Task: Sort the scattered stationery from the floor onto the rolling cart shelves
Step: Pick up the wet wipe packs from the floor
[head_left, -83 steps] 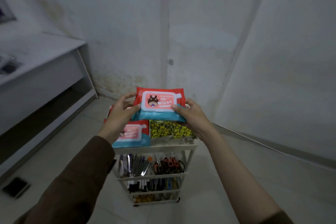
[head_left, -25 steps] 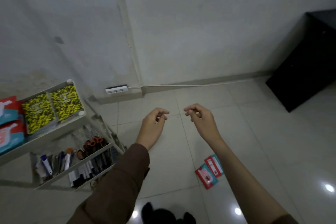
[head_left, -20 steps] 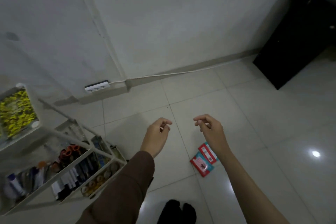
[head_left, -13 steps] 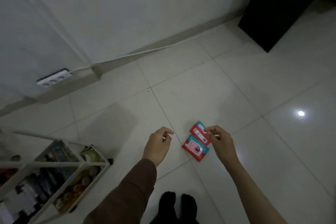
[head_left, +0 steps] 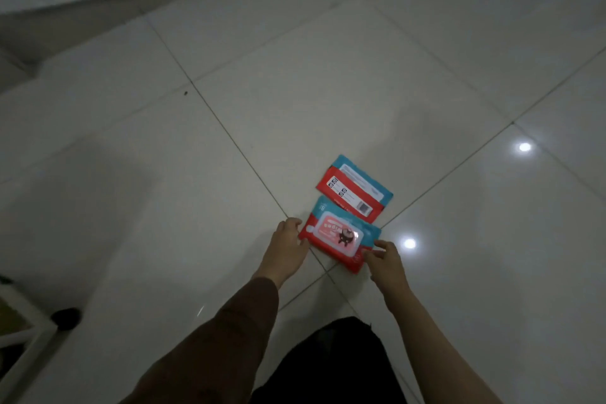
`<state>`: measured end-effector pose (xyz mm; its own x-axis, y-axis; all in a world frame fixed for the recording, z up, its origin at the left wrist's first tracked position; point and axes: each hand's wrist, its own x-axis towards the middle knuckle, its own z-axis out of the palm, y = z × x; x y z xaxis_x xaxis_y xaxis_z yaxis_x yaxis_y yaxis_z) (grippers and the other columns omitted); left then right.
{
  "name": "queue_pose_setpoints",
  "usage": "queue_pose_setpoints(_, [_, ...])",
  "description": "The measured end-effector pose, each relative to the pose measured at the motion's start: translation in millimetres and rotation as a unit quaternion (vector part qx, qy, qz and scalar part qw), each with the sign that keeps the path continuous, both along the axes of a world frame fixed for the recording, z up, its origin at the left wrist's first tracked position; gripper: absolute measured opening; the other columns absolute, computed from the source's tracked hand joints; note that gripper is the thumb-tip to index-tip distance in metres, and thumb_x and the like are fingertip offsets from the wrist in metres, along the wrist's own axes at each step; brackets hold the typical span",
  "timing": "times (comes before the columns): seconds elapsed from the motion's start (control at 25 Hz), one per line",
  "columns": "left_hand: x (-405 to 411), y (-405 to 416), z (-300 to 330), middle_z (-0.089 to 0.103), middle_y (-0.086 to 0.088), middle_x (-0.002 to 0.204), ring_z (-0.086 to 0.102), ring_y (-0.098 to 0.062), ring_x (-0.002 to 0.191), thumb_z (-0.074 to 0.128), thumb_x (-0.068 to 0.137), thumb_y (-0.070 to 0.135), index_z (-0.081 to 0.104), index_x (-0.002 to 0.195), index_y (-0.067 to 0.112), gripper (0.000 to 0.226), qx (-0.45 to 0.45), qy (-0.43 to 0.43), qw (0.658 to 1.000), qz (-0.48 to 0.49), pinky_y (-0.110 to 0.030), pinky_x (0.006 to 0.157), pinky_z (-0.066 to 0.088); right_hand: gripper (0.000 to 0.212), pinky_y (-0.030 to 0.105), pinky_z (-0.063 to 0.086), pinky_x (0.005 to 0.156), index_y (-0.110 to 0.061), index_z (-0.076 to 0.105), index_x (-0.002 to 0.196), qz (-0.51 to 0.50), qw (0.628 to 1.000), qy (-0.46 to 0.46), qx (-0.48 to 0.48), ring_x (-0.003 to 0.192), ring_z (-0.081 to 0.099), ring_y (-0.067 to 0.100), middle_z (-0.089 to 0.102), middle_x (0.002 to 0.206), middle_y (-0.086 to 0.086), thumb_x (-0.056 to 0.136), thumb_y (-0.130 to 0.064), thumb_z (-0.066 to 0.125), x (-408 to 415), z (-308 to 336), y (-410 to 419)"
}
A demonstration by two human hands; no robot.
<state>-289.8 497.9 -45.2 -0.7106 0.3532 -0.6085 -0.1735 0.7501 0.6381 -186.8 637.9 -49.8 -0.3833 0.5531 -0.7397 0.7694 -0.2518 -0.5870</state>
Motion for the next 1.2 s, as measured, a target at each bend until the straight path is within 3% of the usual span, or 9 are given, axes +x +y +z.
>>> queue_pose_setpoints(0.2, [-3.2, 23.2, -62.6, 0.043, -0.012, 0.137, 0.044, -0.026, 0.125, 0.055, 0.092, 0.028, 0.034, 0.138, 0.011, 0.053, 0.011, -0.045, 0.998, 0.053, -0.044, 0.105, 0.039, 0.046, 0.047, 0.05, 0.092, -0.004, 0.037, 0.126, -0.111, 0.994, 0.015, 0.011, 0.108, 0.058, 0.031, 0.052, 0.125, 0.019, 0.088, -0.011, 0.061, -12.9, -59.1, -5.7])
queue_pose_setpoints(0.4, [-11.8, 17.8, -49.7, 0.06, -0.013, 0.124, 0.056, -0.027, 0.113, 0.06, 0.089, 0.022, 0.052, 0.127, 0.005, 0.042, 0.025, -0.113, 0.988, 0.098, -0.041, 0.102, 0.043, 0.032, 0.036, 0.052, 0.079, -0.004, 0.044, 0.121, -0.173, 0.981, 0.044, -0.08, 0.095, 0.062, 0.027, 0.059, 0.119, 0.019, 0.091, -0.008, 0.055, -28.3, -33.4, -4.5])
queue_pose_setpoints(0.48, [-13.3, 14.0, -19.0, 0.062, -0.012, 0.119, 0.058, -0.024, 0.106, 0.061, 0.088, 0.016, 0.054, 0.121, 0.005, 0.035, 0.061, -0.115, 0.979, 0.155, -0.033, 0.087, 0.051, 0.03, 0.036, 0.052, 0.077, -0.007, 0.044, 0.119, -0.179, 0.976, 0.078, -0.1, 0.09, 0.062, 0.024, 0.06, 0.117, 0.017, 0.091, -0.007, 0.055, -38.6, -2.4, -6.0])
queue_pose_setpoints(0.56, [-18.2, 9.2, 24.7, 0.061, -0.011, 0.115, 0.06, -0.022, 0.1, 0.062, 0.087, 0.011, 0.053, 0.117, 0.008, 0.032, 0.126, -0.121, 0.953, 0.245, -0.02, 0.07, 0.05, 0.032, 0.037, 0.053, 0.077, -0.009, 0.046, 0.12, -0.187, 0.966, 0.118, -0.131, 0.089, 0.063, 0.023, 0.061, 0.117, 0.014, 0.09, -0.003, 0.055, -52.0, 39.7, -7.9])
queue_pose_setpoints(0.68, [-28.8, 3.3, 103.9, 0.057, -0.011, 0.12, 0.062, -0.02, 0.098, 0.067, 0.082, 0.009, 0.042, 0.126, 0.012, 0.051, 0.242, -0.117, 0.87, 0.413, -0.02, 0.071, 0.052, 0.037, 0.036, 0.054, 0.071, -0.01, 0.046, 0.124, -0.214, 0.94, 0.176, -0.2, 0.087, 0.062, 0.021, 0.06, 0.119, 0.014, 0.09, 0.001, 0.053, -74.3, 120.2, -17.6])
queue_pose_setpoints(0.8, [-35.6, 4.0, 198.7, 0.063, -0.01, 0.116, 0.065, -0.022, 0.099, 0.069, 0.08, 0.01, 0.041, 0.131, 0.01, 0.058, 0.334, -0.148, 0.817, 0.447, -0.027, 0.074, 0.056, 0.044, 0.033, 0.055, 0.068, -0.012, 0.044, 0.132, -0.192, 0.921, 0.229, -0.249, 0.095, 0.062, 0.021, 0.059, 0.122, 0.01, 0.09, 0.001, 0.053, -93.3, 214.0, -39.3])
queue_pose_setpoints(0.96, [-52.6, -3.7, 326.0, 0.065, -0.003, 0.109, 0.065, -0.02, 0.097, 0.069, 0.08, 0.006, 0.049, 0.121, 0.016, 0.047, 0.358, -0.075, 0.827, 0.427, -0.035, 0.079, 0.056, 0.043, 0.028, 0.055, 0.074, -0.015, 0.042, 0.126, -0.102, 0.932, 0.262, -0.228, 0.099, 0.062, 0.017, 0.059, 0.118, 0.006, 0.088, -0.006, 0.059, -109.0, 332.2, -55.1])
queue_pose_setpoints(1.08, [-67.7, -32.8, 417.7, 0.063, 0.002, 0.11, 0.064, -0.017, 0.098, 0.069, 0.081, 0.012, 0.048, 0.12, 0.021, 0.045, 0.309, 0.019, 0.875, 0.373, -0.034, 0.082, 0.055, 0.048, 0.028, 0.047, 0.087, -0.021, 0.037, 0.128, 0.039, 0.965, 0.253, -0.061, 0.103, 0.054, 0.015, 0.05, 0.122, 0.001, 0.088, -0.015, 0.062, -125.6, 415.8, -49.9])
queue_pose_setpoints(1.2, [-76.5, -78.0, 507.2, 0.063, 0.007, 0.107, 0.062, -0.011, 0.096, 0.069, 0.081, 0.017, 0.05, 0.114, 0.028, 0.04, 0.253, 0.105, 0.919, 0.284, -0.026, 0.079, 0.052, 0.05, 0.024, 0.037, 0.087, -0.026, 0.037, 0.132, 0.229, 0.916, 0.317, 0.087, 0.112, 0.042, 0.007, 0.043, 0.126, -0.01, 0.088, -0.023, 0.061, -152.3, 504.4, -53.2])
